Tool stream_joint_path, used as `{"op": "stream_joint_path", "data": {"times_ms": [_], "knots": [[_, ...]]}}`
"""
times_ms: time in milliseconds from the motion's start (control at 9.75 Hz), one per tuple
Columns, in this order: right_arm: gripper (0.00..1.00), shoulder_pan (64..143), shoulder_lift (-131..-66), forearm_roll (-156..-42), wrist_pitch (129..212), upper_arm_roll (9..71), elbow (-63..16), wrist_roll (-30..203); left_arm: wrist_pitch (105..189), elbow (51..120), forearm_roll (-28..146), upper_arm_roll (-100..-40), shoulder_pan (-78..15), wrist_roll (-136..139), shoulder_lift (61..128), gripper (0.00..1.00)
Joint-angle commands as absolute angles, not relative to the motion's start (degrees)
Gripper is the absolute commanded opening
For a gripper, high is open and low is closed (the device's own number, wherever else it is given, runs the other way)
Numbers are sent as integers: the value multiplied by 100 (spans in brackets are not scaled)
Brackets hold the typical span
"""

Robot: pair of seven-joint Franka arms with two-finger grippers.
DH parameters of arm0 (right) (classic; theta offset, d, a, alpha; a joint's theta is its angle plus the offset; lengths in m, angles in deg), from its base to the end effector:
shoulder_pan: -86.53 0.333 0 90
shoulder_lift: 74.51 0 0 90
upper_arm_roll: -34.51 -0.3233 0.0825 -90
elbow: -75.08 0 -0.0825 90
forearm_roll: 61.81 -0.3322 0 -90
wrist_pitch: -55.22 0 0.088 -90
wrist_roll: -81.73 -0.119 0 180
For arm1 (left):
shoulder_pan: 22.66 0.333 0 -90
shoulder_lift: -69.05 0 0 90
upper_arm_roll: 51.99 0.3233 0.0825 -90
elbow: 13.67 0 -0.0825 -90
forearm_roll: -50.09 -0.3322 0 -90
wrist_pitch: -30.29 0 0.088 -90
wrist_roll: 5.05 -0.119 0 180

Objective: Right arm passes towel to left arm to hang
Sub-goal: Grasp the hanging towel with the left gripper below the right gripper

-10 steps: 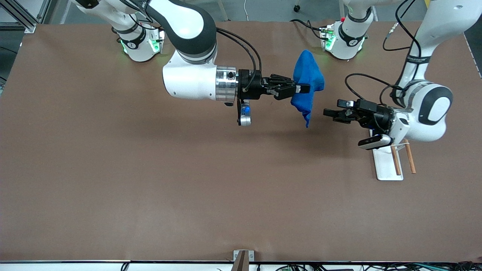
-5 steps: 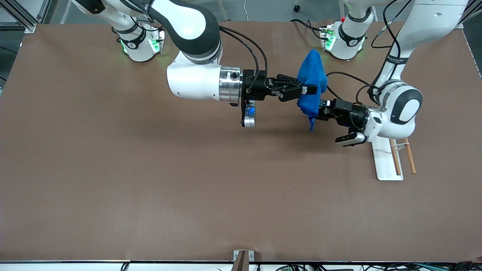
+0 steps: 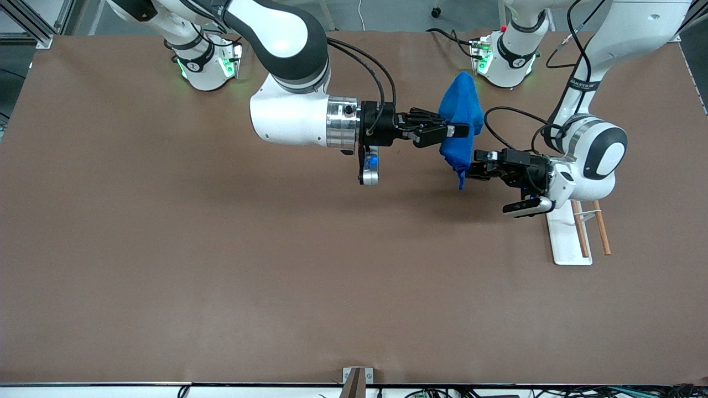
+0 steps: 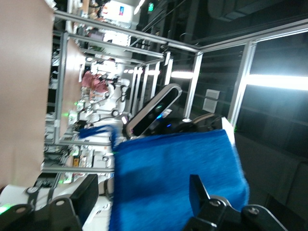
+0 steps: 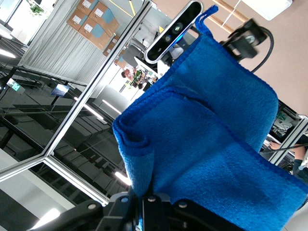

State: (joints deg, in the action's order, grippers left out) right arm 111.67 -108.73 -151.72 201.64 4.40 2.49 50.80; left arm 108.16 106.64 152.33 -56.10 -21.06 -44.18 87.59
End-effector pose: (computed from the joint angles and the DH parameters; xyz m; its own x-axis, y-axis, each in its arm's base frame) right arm 0.5075 0.5168 0.5311 0.6181 -0.0577 -0.7840 -0.7838 0.0321 -0.6202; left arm 0.5177 -0.1513 0.3937 0.9876 -0.0684 -0.1411 0.1555 0.3095 0.9381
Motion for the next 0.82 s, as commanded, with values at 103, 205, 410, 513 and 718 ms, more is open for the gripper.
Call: {"op": "stream_joint_path", "data": {"times_ms": [103,205,410,513,718], "knots": [[1,11246,-10958,-15304,20226,410,406,5176,10922,10912,15625,-5709,-2126,-4679,8681,72],[1,11246,-10958,-15304,20226,410,406,5176,10931,10912,15626,-5701,-2126,-4724,8690,65],[1,11246,-10958,-15304,20226,410,415,5194,10948,10877,15557,-5666,-2073,-4724,8646,18],[1,11246,-10958,-15304,20235,410,415,5203,10966,10877,15512,-5648,-2056,-4715,8593,11],[1,11246,-10958,-15304,20226,410,415,5203,10957,10650,14804,-5656,-1880,-4637,8619,1]]}}
